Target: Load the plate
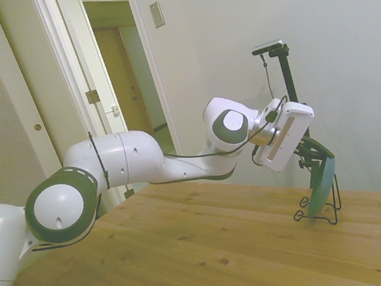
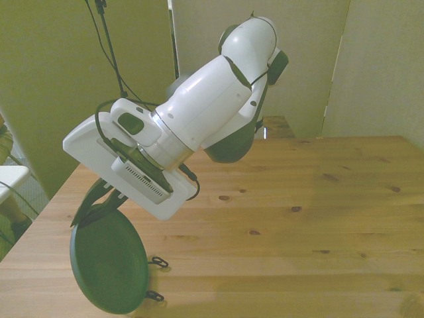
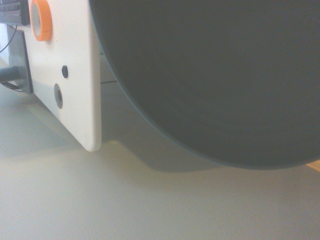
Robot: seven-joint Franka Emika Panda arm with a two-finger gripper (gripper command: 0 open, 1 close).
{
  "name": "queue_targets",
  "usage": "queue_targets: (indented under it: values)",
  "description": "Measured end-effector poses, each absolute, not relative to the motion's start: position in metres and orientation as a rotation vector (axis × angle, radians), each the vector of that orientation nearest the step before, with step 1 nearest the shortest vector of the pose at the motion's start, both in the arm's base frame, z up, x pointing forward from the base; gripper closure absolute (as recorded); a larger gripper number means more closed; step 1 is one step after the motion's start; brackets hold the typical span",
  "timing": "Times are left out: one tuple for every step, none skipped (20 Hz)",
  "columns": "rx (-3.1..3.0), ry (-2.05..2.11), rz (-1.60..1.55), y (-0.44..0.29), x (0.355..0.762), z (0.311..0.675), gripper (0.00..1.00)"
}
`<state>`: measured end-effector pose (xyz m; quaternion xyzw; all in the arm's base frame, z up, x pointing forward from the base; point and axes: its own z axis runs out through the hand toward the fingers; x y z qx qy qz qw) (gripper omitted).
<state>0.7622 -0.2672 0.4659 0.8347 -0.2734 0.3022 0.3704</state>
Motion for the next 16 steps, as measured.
queue_targets:
  values:
    - [2.142, -0.702, 0.775, -0.267, 0.762, 0.465, 0.0]
    - [2.142, -0.702, 0.774, -0.267, 0.762, 0.465, 0.0]
    - [2.142, -0.702, 0.775, -0.267, 0.762, 0.466, 0.0]
    - [2.141, -0.701, 0.778, -0.267, 0.762, 0.467, 0.0]
    - [2.139, -0.701, 0.783, -0.266, 0.763, 0.469, 0.0]
    - [2.136, -0.7, 0.793, -0.265, 0.763, 0.473, 0.0]
    - [2.13, -0.698, 0.812, -0.263, 0.764, 0.481, 0.0]
    - [2.122, -0.696, 0.837, -0.259, 0.766, 0.493, 0.0]
    - [2.114, -0.697, 0.861, -0.255, 0.766, 0.506, 0.0]
    - [2.114, -0.706, 0.889, -0.25, 0.767, 0.519, 0.0]
    - [2.132, -0.728, 0.926, -0.243, 0.768, 0.531, 0.0]
    - [2.164, -0.757, 0.968, -0.236, 0.769, 0.543, 0.0]
    - [2.196, -0.786, 1.005, -0.229, 0.769, 0.552, 0.0]
    - [2.233, -0.817, 1.04, -0.224, 0.77, 0.559, 0.0]
    - [2.267, -0.845, 1.07, -0.22, 0.77, 0.562, 0.0]
    - [2.301, -0.871, 1.098, -0.217, 0.772, 0.563, 0.0]
